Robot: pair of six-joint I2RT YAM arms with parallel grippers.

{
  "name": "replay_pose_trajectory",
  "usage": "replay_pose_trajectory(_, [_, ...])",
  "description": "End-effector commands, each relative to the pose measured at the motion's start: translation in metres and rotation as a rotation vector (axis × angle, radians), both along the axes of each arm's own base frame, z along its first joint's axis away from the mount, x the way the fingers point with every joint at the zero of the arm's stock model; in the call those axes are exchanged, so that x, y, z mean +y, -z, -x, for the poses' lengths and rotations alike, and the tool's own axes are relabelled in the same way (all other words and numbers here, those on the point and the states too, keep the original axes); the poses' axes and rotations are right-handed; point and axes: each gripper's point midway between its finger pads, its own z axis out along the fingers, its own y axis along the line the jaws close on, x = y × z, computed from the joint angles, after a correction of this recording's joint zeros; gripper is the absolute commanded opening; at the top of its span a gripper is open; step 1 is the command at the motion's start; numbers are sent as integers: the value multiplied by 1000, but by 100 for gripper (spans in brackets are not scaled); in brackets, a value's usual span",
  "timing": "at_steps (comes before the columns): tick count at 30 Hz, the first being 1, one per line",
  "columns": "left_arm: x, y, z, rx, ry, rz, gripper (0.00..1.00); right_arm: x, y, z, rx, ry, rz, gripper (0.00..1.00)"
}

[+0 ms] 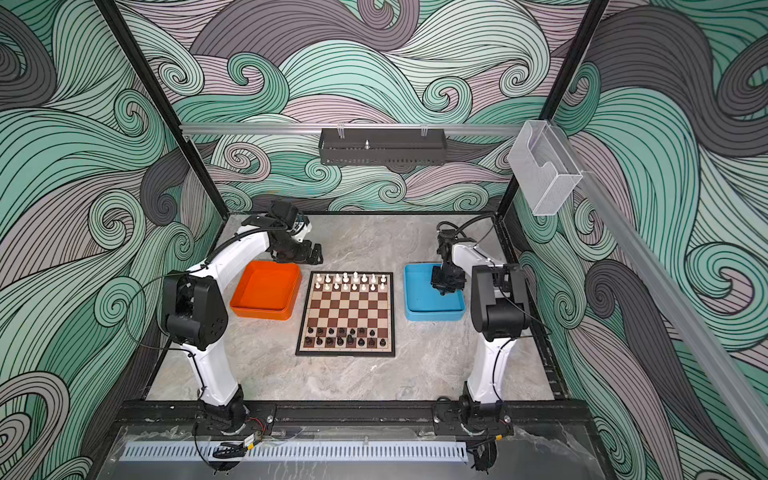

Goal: Set up the chess pieces on the board
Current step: 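Lift the black pawn and carry it with the right gripper over the board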

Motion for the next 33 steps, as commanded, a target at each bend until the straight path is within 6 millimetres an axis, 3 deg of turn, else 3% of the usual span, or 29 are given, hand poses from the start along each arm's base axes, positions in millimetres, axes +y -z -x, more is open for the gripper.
replay_pose_trajectory(1, [2, 1, 1, 12, 8, -16, 99, -2, -20, -6, -51, 7, 6, 15])
replay_pose_trajectory(12, [2, 1, 1, 12, 6, -19, 99, 3, -38, -3, -69, -18, -17, 12])
replay_pose_trajectory(17, [3, 2, 0, 13, 4, -25, 99, 20, -56, 3, -78, -83, -35, 12])
replay_pose_trajectory(26, [5, 3, -1, 13, -13, -35, 99, 87, -82, 42, -74, -260, -76, 12])
replay_pose_trajectory(33, [9, 6, -3, 20, -42, -51, 99, 154, -83, 78, -74, -370, -142, 12])
